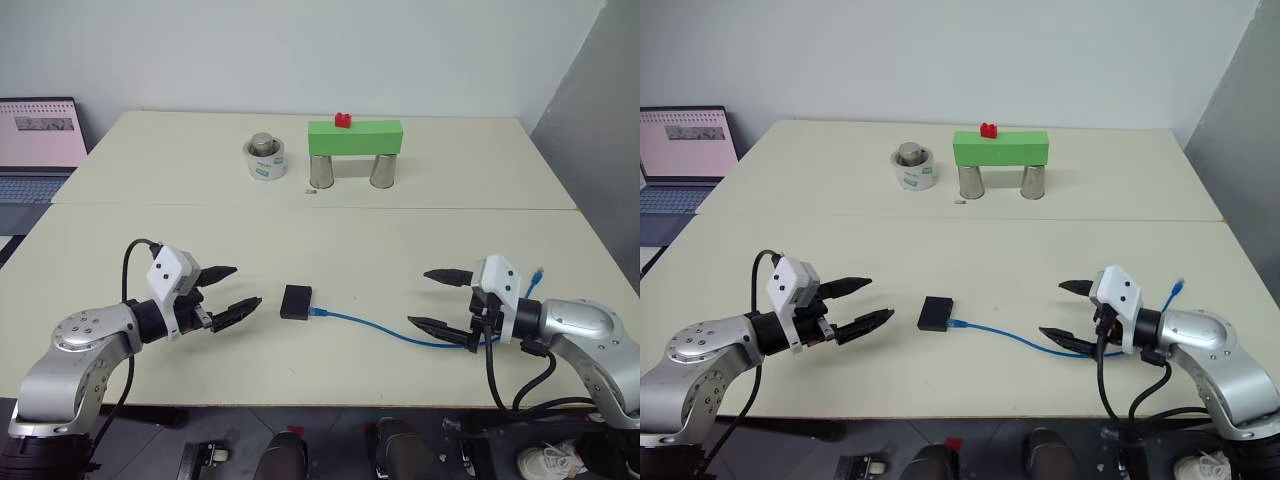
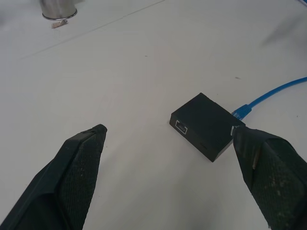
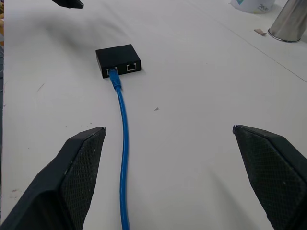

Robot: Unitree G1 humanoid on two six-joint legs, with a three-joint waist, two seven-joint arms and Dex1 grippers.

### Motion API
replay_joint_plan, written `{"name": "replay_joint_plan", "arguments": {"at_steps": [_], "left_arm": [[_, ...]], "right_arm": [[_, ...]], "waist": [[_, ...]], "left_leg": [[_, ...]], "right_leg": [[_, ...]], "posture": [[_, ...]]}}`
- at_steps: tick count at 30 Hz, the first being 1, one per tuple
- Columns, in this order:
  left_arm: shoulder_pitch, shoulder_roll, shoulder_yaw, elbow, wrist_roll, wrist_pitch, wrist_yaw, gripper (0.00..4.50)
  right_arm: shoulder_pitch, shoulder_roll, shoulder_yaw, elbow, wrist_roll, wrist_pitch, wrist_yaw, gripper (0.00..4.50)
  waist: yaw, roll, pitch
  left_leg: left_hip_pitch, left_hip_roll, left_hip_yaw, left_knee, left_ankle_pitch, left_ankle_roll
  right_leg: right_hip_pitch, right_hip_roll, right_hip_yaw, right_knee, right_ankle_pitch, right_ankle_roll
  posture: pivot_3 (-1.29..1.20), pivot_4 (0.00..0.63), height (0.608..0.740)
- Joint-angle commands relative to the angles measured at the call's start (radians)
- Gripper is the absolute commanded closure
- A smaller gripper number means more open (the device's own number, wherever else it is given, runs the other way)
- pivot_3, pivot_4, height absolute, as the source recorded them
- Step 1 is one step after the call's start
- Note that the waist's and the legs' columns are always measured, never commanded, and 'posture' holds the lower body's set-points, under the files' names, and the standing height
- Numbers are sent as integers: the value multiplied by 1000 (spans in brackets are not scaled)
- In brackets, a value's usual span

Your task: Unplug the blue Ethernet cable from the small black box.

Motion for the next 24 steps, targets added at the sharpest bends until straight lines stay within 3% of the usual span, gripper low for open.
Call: {"name": "replay_joint_plan", "arguments": {"at_steps": [1,7,14,22,24], "left_arm": [[-3,20,4,-21,6,-27,-21,54],[-46,33,12,43,-39,-36,-112,54],[-25,100,-30,107,54,-154,-207,54],[18,123,-24,80,40,-152,-263,54],[29,125,-22,71,37,-149,-270,0]], "right_arm": [[-36,28,40,-14,-24,-11,-14,0],[-152,163,200,67,-115,-28,-53,0],[-286,367,391,321,-253,-86,-76,0],[-358,476,471,522,-360,-118,-83,0],[-360,482,470,534,-371,-120,-83,365]], "waist": [[-1,0,0],[-4,0,0],[-8,0,0],[-8,0,0],[-8,0,0]], "left_leg": [[0,0,0,0,0,0],[0,1,0,0,0,0],[-1,1,1,-1,0,0],[-3,1,1,-1,0,0],[-2,1,1,0,0,0]], "right_leg": [[0,0,0,0,0,0],[0,0,0,1,0,0],[-3,1,0,1,0,-1],[-5,0,0,2,0,-1],[-5,0,0,2,0,-1]], "posture": [[0,150,740],[0,150,740],[0,150,740],[0,150,740],[0,150,740]]}}
